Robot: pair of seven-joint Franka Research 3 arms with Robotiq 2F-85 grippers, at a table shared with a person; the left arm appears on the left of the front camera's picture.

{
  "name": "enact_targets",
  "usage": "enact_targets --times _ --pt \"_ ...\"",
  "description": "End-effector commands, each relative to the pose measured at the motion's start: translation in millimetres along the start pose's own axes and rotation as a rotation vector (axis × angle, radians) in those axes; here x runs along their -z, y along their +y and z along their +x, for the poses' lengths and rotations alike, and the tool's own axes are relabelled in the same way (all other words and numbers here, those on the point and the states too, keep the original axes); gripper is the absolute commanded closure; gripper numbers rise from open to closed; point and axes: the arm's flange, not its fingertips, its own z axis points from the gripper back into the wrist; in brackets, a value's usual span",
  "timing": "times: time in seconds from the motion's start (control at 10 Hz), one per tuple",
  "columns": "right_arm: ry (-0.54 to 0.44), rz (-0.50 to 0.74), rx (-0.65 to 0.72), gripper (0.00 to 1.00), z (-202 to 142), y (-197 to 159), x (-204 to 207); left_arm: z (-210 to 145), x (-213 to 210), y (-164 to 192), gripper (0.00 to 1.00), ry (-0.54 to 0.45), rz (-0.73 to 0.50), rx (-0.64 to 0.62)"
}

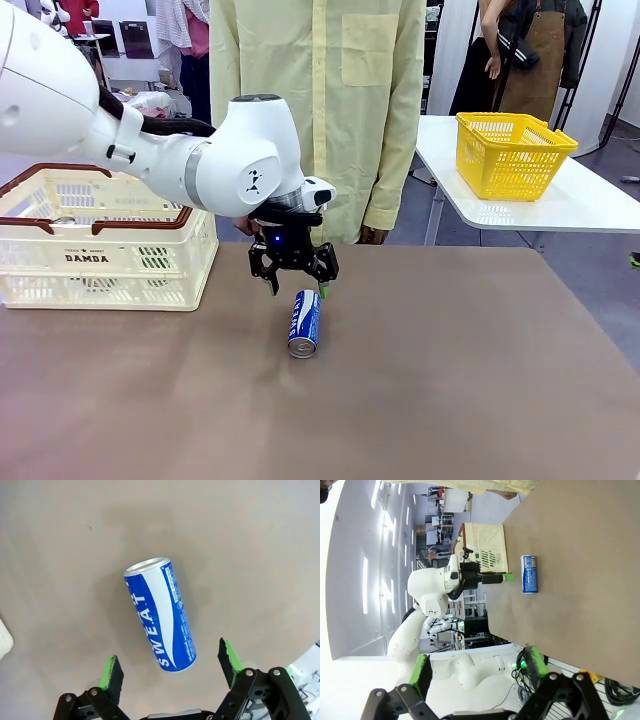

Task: Place the drinks into the Shopping basket.
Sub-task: Pick up one drink and place it into the Shopping basket.

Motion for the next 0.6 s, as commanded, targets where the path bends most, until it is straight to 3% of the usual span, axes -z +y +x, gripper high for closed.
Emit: enact_targets --times 0.0,0.1,0.3,0.5 --pt "-0.008 0.018 0.01 0.0 1 4 1 0 0 0 0.0 0.0 0.0 0.0" --pt "-0.008 0.018 0.01 0.0 1 4 1 -1 4 -5 0.0 -0.003 0.027 -0.075" --pt "-0.008 0.018 0.01 0.0 1 4 1 -2 12 -15 0.0 0.012 0.003 -0.025" --pt "-0.008 0.018 0.01 0.0 1 4 1 1 23 -18 0.0 -0.002 0.028 -0.076"
